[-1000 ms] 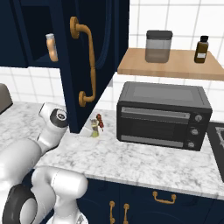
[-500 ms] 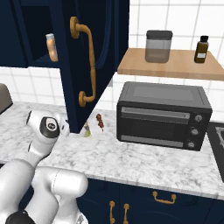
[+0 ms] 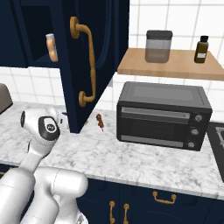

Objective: Put the shaker and condiment bottle from the counter next to their counterparts in the cabinet.

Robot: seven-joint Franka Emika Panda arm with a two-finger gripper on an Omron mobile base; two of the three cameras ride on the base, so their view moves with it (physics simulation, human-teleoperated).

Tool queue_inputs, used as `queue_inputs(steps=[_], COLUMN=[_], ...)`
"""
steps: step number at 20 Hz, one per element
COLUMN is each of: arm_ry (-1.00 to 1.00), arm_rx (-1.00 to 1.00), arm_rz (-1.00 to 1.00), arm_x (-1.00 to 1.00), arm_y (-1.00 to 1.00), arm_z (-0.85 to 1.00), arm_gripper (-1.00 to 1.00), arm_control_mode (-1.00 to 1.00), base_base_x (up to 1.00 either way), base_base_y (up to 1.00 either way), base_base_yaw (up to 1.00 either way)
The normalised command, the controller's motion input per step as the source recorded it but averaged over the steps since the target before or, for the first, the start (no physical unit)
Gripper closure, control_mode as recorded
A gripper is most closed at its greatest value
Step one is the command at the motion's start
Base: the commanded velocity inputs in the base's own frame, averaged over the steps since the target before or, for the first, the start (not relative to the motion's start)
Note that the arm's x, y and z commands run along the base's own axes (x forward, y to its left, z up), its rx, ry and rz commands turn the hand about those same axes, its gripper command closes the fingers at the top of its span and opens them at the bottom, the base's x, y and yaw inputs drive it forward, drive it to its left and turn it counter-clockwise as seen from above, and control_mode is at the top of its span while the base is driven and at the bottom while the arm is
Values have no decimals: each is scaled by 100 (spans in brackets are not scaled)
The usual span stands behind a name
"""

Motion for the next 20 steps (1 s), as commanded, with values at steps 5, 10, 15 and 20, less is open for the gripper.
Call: queue_inputs(steps=[5,10,15,20], arm_ry=[-14,3,12,15], arm_rx=[-2,0,0,2], arm_rz=[13,9,4,2], arm_x=[0,0,-3,0], arm_y=[1,10,8,9], arm_z=[54,16,41,66], arm_gripper=[100,100,100,100], arm_control_mode=[-100,-100,-100,-100], base_base_x=[0,0,0,0], base_base_y=[0,0,0,0], base_base_yaw=[0,0,0,0])
